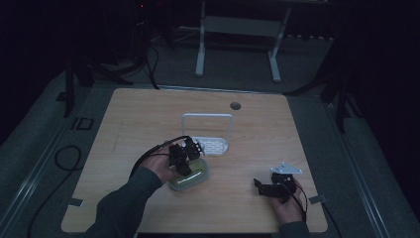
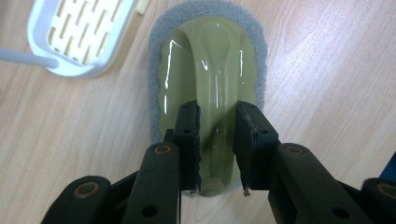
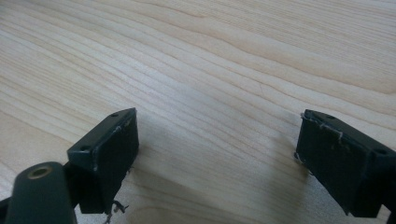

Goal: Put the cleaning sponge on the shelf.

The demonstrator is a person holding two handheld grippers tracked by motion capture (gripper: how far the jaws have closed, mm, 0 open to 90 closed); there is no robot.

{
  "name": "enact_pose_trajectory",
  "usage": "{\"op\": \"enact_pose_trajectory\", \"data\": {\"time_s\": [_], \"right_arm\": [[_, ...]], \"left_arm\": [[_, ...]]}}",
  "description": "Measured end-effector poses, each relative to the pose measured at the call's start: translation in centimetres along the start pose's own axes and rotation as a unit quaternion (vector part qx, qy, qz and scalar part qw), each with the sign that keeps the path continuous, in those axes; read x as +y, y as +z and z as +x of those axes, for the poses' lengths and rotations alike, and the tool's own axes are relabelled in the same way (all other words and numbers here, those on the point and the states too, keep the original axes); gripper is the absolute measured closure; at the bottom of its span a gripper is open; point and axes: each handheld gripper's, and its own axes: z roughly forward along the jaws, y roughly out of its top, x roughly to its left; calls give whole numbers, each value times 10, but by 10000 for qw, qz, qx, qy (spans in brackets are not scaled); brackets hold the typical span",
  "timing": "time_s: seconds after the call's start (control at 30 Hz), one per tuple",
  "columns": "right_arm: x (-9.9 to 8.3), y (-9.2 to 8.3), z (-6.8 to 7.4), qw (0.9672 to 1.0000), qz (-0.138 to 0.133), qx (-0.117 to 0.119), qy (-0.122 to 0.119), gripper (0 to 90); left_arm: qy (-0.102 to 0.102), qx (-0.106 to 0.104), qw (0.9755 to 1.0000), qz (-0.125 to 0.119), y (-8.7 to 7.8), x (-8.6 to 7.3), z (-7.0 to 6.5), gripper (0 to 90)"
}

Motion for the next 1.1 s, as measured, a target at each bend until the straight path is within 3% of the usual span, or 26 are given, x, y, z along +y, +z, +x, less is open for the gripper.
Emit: {"op": "enact_pose_trajectory", "data": {"time_s": [0.27,0.57,0.7,1.1], "right_arm": [[0,0,0,10000,-1,-1,1,126],[0,0,0,10000,3,1,7,126],[0,0,0,10000,2,0,9,126],[0,0,0,10000,2,0,7,126]], "left_arm": [[60,84,9999,-105,-4,1,3,720],[53,351,9988,-342,-11,3,8,721],[197,380,9984,-362,-11,3,10,721],[384,489,9970,-462,-11,2,15,721]]}}
